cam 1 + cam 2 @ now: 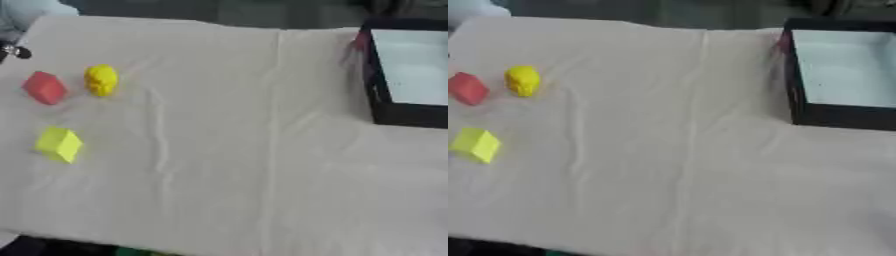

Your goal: Pick up the objects with one hand, pass them to the other hand, and then place them into the box on the other side of the table.

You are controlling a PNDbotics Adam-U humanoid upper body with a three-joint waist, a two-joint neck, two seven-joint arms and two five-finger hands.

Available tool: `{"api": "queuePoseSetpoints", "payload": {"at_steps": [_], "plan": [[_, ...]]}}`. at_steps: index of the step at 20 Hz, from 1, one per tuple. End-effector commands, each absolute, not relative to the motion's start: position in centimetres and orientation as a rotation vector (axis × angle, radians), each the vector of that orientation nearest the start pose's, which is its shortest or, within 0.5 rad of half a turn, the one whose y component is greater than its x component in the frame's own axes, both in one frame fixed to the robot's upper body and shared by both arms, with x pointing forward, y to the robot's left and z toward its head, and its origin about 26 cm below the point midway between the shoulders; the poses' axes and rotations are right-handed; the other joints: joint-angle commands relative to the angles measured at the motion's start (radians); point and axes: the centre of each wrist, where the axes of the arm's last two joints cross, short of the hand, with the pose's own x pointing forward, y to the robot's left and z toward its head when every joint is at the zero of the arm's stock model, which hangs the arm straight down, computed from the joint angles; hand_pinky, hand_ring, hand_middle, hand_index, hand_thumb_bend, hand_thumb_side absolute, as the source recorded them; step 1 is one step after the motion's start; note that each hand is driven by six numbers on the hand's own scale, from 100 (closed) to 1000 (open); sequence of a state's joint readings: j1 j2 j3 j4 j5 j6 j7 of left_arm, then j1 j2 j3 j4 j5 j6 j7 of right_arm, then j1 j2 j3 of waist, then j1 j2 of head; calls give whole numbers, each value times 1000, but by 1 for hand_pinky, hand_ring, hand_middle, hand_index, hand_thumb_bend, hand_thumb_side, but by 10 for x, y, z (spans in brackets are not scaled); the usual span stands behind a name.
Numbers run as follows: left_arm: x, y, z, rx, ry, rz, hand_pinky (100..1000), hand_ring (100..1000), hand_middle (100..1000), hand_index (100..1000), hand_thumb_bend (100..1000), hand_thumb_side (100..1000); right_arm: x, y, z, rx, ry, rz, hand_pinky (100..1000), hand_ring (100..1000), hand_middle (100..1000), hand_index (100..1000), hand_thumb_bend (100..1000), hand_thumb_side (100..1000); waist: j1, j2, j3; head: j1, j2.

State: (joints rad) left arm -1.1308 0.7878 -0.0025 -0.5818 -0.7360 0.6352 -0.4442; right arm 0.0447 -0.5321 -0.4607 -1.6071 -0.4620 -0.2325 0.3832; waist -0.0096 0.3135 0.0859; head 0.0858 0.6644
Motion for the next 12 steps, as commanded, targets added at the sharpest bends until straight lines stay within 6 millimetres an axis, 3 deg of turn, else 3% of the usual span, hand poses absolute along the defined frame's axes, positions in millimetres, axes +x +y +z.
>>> {"api": "queuePoseSetpoints", "payload": {"at_steps": [1,12], "plan": [[455,460,303,990,-741,-316,993,905,801,817,737,334,235,-487,115,-217,-1969,210,1000,1000,1000,989,100,544,1,-23,-1,6,-13],[462,453,290,984,-660,-293,1000,915,807,819,769,354,238,-484,113,-205,-1961,226,1000,1000,1000,990,100,546,-2,-17,0,44,-5]]}}
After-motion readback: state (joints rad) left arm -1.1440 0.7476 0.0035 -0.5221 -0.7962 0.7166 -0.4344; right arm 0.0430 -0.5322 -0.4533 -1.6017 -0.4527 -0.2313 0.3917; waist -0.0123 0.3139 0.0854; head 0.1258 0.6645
